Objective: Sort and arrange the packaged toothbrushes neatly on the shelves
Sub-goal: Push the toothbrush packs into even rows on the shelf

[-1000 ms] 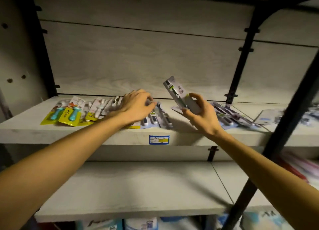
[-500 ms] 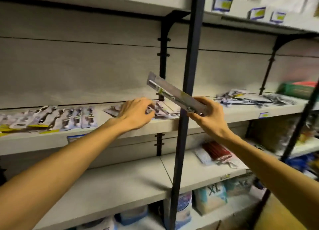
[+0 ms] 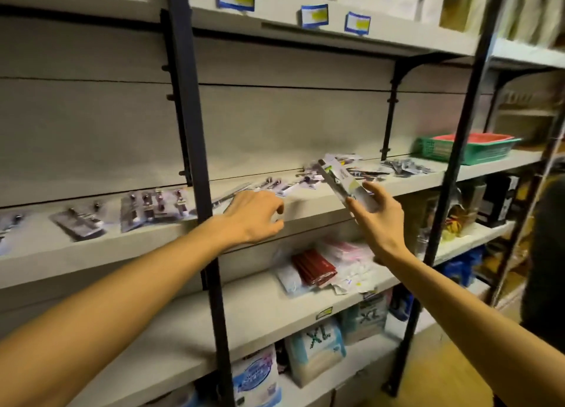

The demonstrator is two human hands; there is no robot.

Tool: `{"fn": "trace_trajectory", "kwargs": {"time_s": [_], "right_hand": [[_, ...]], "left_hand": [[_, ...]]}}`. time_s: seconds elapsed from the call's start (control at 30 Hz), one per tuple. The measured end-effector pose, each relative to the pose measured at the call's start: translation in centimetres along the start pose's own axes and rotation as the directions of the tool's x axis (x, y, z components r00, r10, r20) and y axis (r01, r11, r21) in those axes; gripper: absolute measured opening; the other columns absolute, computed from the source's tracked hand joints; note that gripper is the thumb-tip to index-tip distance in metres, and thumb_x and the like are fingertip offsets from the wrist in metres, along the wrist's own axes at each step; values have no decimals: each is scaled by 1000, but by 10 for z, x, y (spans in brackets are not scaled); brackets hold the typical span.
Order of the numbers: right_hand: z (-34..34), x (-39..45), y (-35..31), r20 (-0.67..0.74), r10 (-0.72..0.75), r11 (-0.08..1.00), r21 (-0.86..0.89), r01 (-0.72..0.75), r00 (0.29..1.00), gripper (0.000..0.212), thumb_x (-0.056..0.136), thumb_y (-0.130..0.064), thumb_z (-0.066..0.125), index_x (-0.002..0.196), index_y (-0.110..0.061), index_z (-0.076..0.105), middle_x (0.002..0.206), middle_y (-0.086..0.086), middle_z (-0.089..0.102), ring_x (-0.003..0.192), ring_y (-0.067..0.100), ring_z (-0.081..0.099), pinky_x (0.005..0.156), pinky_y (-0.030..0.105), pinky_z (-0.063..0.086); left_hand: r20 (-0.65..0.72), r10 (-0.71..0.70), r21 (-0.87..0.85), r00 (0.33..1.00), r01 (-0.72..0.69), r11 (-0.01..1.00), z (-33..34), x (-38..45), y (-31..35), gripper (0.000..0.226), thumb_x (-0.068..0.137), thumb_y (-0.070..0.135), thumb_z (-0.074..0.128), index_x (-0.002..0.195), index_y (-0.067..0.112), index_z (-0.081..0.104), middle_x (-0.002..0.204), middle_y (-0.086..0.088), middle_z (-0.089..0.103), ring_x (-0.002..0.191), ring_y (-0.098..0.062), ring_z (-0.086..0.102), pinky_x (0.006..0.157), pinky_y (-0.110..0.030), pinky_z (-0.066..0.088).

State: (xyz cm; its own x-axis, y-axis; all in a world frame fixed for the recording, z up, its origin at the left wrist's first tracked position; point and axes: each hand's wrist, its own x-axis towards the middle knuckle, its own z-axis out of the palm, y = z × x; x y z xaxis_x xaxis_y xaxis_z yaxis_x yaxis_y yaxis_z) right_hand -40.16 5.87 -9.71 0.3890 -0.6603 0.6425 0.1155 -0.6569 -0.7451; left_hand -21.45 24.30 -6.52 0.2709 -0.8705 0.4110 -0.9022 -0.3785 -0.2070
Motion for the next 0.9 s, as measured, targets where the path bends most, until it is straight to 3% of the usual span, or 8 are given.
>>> {"fn": "trace_trajectory", "kwargs": {"time_s": [0.23, 0.33, 0.4, 0.5, 0.8, 0.9], "right_hand": [[-23, 44, 95, -13, 40, 993, -113, -41, 999, 54, 89, -36, 72, 137, -22, 54, 131, -4, 63, 117, 13, 59, 103, 42, 49], [-34, 81, 125, 67, 18, 971, -239, -1, 998, 56, 89, -42, 70, 139, -26, 50, 131, -1, 63, 115, 19, 61, 97, 45, 53], [-40, 114, 143, 143, -10, 941, -333, 58, 990, 55, 90, -45, 68, 139, -28, 49, 131, 1, 64, 113, 22, 63, 92, 46, 55], [-43, 164, 165, 136, 12, 941, -337, 35, 991, 54, 90, -49, 66, 137, -26, 51, 127, 2, 67, 107, 22, 66, 91, 46, 54], [-43, 282, 233, 177, 102, 937, -348, -35, 979, 53, 94, -41, 63, 137, -11, 55, 128, 11, 65, 107, 30, 66, 95, 50, 52], [-42, 319, 256, 193, 145, 913, -404, -56, 970, 51, 96, -36, 62, 137, -8, 54, 119, 16, 69, 100, 33, 69, 92, 50, 53]], "left_hand": [[-63, 106, -37, 992, -109, 993, 60, 106, 38, 32, 88, 43, 54, 112, 26, 67, 109, 3, 69, 100, -24, 63, 69, -32, 37], [-71, 164, -10, 984, -165, 986, 78, 161, 49, 34, 89, 43, 55, 112, 22, 68, 114, 1, 67, 104, -23, 60, 80, -35, 47], [-84, 176, 24, 981, -174, 984, 88, 201, 51, 36, 89, 45, 55, 113, 21, 67, 118, 0, 64, 108, -22, 57, 86, -35, 44], [-95, 155, 13, 983, -154, 988, 99, 251, 45, 38, 90, 46, 54, 114, 20, 67, 124, -1, 61, 120, -24, 52, 94, -38, 43], [-63, 89, -60, 994, -92, 994, 138, 342, 27, 30, 90, 44, 56, 111, 25, 67, 125, 4, 59, 115, -20, 53, 92, -35, 43], [-65, 66, -83, 996, -71, 994, 146, 368, 24, 34, 90, 45, 54, 116, 26, 66, 127, 4, 60, 114, -21, 54, 92, -35, 41]]}}
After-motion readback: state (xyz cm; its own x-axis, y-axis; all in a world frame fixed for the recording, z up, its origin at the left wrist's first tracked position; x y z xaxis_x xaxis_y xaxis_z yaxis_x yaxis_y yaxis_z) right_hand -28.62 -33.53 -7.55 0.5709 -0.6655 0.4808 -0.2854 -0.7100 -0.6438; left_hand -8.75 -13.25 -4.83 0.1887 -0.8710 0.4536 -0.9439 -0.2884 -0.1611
